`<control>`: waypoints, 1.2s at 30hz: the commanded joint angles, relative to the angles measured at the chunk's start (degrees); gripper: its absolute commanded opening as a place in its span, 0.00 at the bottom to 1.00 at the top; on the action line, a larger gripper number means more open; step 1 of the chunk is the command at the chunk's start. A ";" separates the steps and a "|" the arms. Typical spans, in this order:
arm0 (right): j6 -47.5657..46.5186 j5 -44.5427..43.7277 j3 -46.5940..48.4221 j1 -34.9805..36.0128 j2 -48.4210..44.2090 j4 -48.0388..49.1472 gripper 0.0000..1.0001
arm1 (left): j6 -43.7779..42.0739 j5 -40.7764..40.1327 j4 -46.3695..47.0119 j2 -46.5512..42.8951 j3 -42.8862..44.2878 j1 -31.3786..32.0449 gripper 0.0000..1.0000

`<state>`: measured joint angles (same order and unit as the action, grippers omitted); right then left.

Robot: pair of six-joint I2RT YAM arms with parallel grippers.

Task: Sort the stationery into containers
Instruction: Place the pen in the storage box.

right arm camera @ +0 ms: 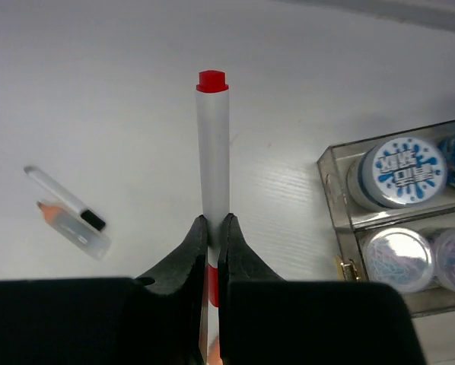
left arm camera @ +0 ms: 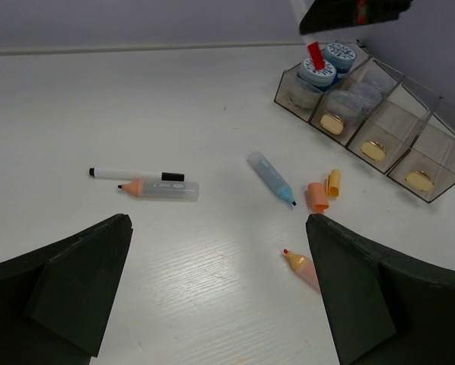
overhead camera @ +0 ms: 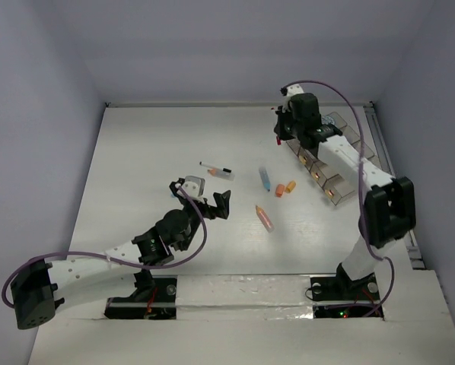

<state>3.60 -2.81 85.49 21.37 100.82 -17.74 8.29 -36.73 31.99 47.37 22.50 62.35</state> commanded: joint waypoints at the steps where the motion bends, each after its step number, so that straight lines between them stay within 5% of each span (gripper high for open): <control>1: 8.96 -6.05 -9.70 -2.81 -8.85 11.30 0.00 | 0.32 0.25 2.56 -0.62 0.44 -0.03 0.99; 14: 33.22 -9.32 -36.70 -23.64 -25.40 23.27 0.00 | 0.67 0.78 2.03 -2.73 0.17 -0.03 0.99; 24: 37.80 -4.31 -36.72 -31.99 -21.19 23.10 0.00 | 0.76 0.96 2.11 -2.03 0.26 -0.03 0.99; 28: 37.98 -2.47 -36.63 -32.62 -20.05 24.59 0.09 | 0.67 1.05 2.20 -2.11 0.17 -0.03 0.99; 36: 37.72 -0.88 -36.27 -33.23 -19.34 24.94 0.49 | 0.50 1.05 2.47 -2.02 0.17 -0.03 0.99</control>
<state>41.32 -4.82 46.85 -11.31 81.43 3.95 8.47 -36.01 31.92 45.58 22.50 62.35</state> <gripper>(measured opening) 0.458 0.990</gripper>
